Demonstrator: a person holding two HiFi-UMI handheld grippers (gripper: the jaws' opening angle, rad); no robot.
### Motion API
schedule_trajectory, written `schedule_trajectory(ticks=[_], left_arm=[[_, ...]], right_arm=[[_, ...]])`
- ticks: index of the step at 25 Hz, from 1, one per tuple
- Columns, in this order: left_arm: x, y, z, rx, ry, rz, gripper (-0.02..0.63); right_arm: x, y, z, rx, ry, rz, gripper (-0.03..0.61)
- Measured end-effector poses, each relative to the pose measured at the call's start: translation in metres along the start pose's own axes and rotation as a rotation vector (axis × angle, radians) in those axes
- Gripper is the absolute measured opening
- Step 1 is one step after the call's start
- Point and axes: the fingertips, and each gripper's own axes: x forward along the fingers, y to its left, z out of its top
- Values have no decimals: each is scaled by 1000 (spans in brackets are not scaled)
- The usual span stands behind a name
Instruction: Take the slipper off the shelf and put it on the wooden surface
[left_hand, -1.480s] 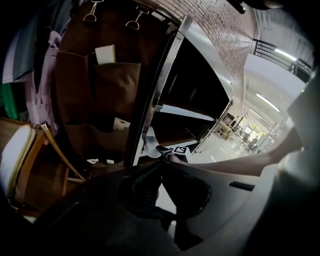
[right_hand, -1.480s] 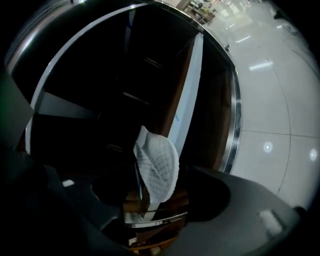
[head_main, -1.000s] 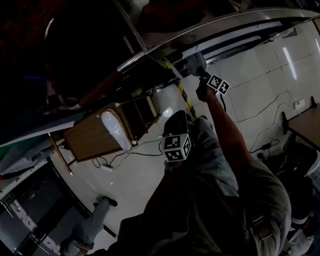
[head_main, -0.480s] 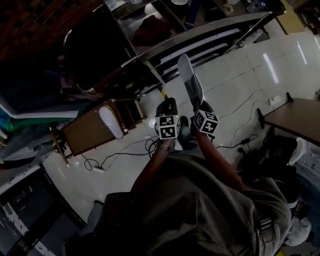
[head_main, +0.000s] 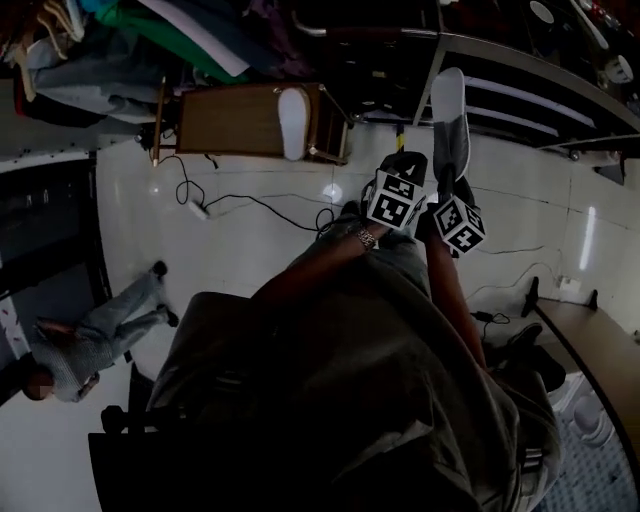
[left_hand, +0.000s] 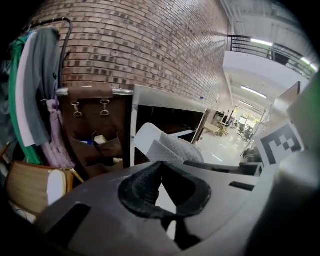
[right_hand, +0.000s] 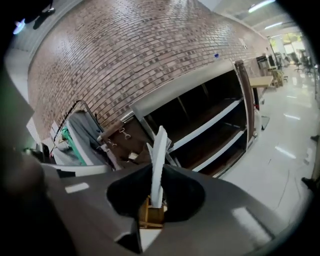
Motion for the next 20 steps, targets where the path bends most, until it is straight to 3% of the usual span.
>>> schedule_trajectory(ticks=[5,9,14,17,20], left_arm=[[-51,61,-26,-86,-13,69,5],[-107,118,-57,-113,-57,92,5],[-200,224,-124,-135,-108,70,5],[-237,309,-164,-95,-72,95,3],[-280,383,-200,-100,-19,154,5]], right_arm=[[-14,42,-49,10,52,3,48],[-20,90,-114,-23,118,-3,48],[-11,216,-207,-89,77,-8,48],[20,295,-266,-104,98,2,48],[35,382,-317,-110,151,74,48]])
